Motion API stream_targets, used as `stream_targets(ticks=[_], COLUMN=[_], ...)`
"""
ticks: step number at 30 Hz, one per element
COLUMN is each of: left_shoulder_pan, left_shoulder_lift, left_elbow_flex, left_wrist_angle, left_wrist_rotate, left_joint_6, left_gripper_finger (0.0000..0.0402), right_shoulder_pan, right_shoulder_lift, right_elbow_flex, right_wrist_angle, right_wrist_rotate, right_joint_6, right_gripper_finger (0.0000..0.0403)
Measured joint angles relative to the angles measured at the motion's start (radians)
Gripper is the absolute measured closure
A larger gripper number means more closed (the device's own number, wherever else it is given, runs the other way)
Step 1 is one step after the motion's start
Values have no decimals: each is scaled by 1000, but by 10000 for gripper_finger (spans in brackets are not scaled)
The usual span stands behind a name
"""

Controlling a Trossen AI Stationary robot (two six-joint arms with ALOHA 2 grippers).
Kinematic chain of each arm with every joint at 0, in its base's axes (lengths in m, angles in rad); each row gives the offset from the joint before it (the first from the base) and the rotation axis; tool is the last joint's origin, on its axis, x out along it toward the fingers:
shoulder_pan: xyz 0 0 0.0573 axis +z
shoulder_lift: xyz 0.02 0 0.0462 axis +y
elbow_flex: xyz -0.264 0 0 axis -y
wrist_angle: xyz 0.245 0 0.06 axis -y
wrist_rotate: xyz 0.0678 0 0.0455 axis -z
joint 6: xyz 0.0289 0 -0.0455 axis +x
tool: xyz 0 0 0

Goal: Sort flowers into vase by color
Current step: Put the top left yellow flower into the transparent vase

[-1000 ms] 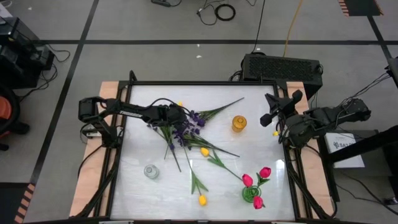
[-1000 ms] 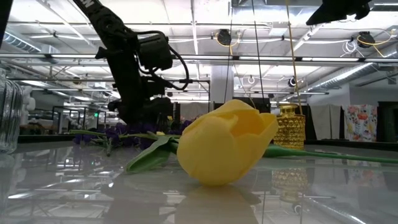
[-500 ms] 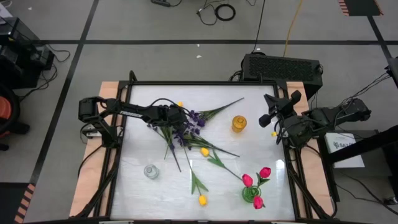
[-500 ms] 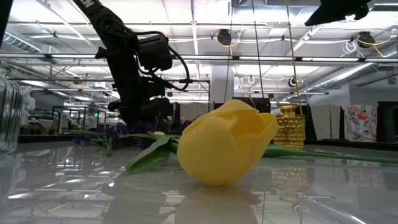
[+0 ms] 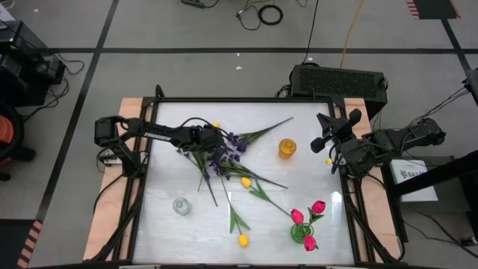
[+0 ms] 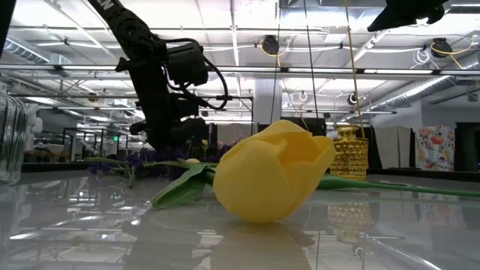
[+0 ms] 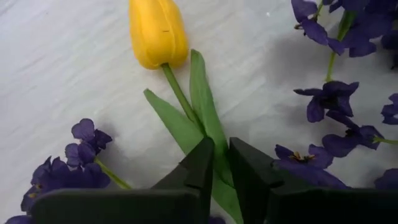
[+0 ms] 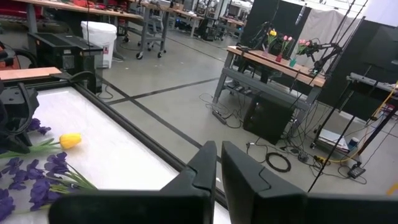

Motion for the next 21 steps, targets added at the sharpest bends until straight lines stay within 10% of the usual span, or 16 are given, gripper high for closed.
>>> stream_targets(ticks=[11,21], left_shoulder_pan=[-4,9], left_shoulder_lift=[-3,47], left_elbow_flex=[15,16], left_wrist_angle=[-36,-60], left_wrist_rotate=[9,15], left_joint_6=[-26,-50], left_gripper_finger=[213,198], right_shoulder_pan=[0,0], right_shoulder_lift=[0,0], right_elbow_flex=[0,0], right_wrist_angle=[-7,-31], right_wrist_rotate=[0,0], right_joint_6=[-19,-19], right_gripper_finger=[385,385])
